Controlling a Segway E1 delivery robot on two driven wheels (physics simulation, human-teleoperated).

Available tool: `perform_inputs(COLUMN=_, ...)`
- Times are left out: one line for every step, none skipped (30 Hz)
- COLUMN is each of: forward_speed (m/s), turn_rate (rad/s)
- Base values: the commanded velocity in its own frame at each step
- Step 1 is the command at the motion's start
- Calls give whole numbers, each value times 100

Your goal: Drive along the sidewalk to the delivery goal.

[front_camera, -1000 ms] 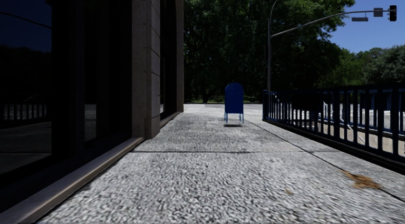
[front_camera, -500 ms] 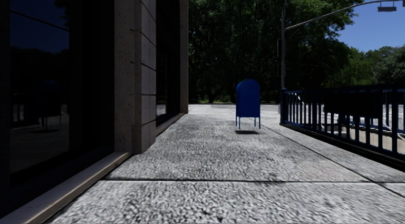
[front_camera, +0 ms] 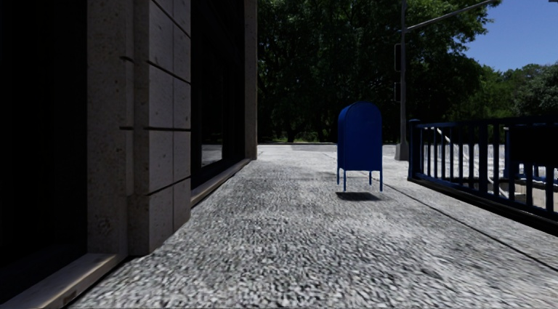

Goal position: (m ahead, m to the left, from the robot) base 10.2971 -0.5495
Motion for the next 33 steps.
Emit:
perform_inputs(forward_speed=200, turn_rate=0)
perform_inputs(forward_speed=200, turn_rate=0)
perform_inputs(forward_speed=200, turn_rate=0)
perform_inputs(forward_speed=200, turn_rate=0)
perform_inputs(forward_speed=200, turn_rate=0)
perform_inputs(forward_speed=200, turn_rate=0)
perform_inputs(forward_speed=200, turn_rate=0)
perform_inputs(forward_speed=200, turn_rate=0)
perform_inputs(forward_speed=200, turn_rate=0)
perform_inputs(forward_speed=200, turn_rate=0)
perform_inputs(forward_speed=200, turn_rate=-3)
perform_inputs(forward_speed=200, turn_rate=-4)
perform_inputs(forward_speed=200, turn_rate=-11)
perform_inputs(forward_speed=200, turn_rate=-11)
perform_inputs(forward_speed=200, turn_rate=-19)
perform_inputs(forward_speed=200, turn_rate=-27)
perform_inputs(forward_speed=200, turn_rate=-23)
perform_inputs(forward_speed=200, turn_rate=-23)
perform_inputs(forward_speed=200, turn_rate=0)
perform_inputs(forward_speed=200, turn_rate=0)
perform_inputs(forward_speed=200, turn_rate=0)
perform_inputs(forward_speed=200, turn_rate=0)
perform_inputs(forward_speed=200, turn_rate=0)
perform_inputs(forward_speed=200, turn_rate=0)
perform_inputs(forward_speed=200, turn_rate=0)
perform_inputs(forward_speed=200, turn_rate=0)
perform_inputs(forward_speed=200, turn_rate=0)
perform_inputs(forward_speed=200, turn_rate=0)
perform_inputs(forward_speed=200, turn_rate=0)
perform_inputs(forward_speed=200, turn_rate=0)
perform_inputs(forward_speed=200, turn_rate=0)
perform_inputs(forward_speed=200, turn_rate=0)
perform_inputs(forward_speed=200, turn_rate=0)
